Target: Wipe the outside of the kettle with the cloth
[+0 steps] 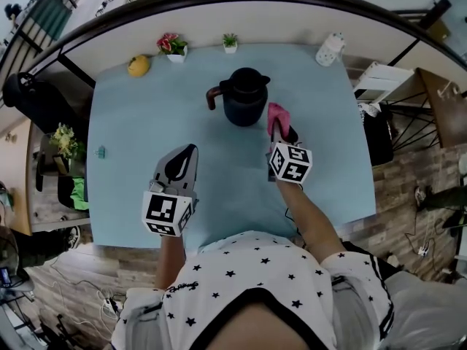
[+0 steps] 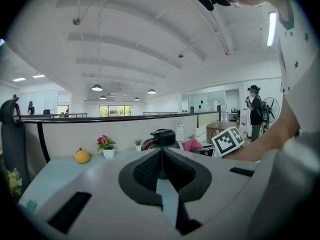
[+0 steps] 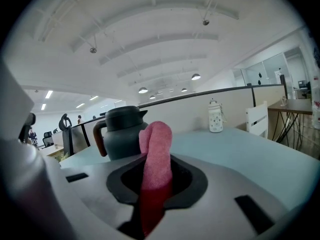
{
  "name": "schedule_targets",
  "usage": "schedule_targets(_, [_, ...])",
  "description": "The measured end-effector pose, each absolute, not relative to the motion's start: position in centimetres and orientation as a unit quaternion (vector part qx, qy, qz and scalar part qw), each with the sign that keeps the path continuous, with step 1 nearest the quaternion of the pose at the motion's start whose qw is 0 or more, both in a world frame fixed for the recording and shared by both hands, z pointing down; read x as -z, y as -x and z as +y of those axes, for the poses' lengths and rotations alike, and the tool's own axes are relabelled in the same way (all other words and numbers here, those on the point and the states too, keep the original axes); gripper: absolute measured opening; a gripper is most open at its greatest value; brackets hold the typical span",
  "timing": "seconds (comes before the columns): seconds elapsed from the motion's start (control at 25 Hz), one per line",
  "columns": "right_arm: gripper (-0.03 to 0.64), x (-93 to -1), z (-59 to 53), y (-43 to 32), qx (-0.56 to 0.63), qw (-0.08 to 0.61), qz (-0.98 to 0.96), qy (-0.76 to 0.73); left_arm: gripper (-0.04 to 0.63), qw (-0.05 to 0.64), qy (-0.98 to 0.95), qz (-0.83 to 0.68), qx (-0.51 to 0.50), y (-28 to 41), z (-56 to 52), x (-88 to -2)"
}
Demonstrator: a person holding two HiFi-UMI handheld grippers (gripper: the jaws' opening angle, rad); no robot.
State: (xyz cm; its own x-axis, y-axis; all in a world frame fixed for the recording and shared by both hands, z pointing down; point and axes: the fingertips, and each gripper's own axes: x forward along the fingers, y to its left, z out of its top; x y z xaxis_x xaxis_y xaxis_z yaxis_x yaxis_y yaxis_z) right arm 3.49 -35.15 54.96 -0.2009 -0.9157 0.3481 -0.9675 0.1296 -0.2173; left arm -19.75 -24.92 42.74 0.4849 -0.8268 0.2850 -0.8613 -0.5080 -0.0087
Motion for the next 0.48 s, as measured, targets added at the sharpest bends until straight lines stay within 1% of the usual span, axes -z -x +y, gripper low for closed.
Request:
schedule_targets(0.2, [0.058,-53.8,-32.4,-0.5,-0.18,0.052,-0.777,-0.601,0.03,0.068,-0.863,-0.484,-0.126,19.5,-24.6,-42.8])
schedule_targets(0.32, [0.058,-53.1,-31.9,2.1,-0.155,0.058,-0.801,-0.575,0.031,0.067,-0.864,-0.483,-0.126,19.7,-24.5,-42.6])
schedule_targets(0.48, [0.058,-53.3,-32.2,5.6,-0.155,0.064,-0.819,-0.549,0.031,0.067,-0.861,-0.489,-0.127,20.6,-24.4,-42.6])
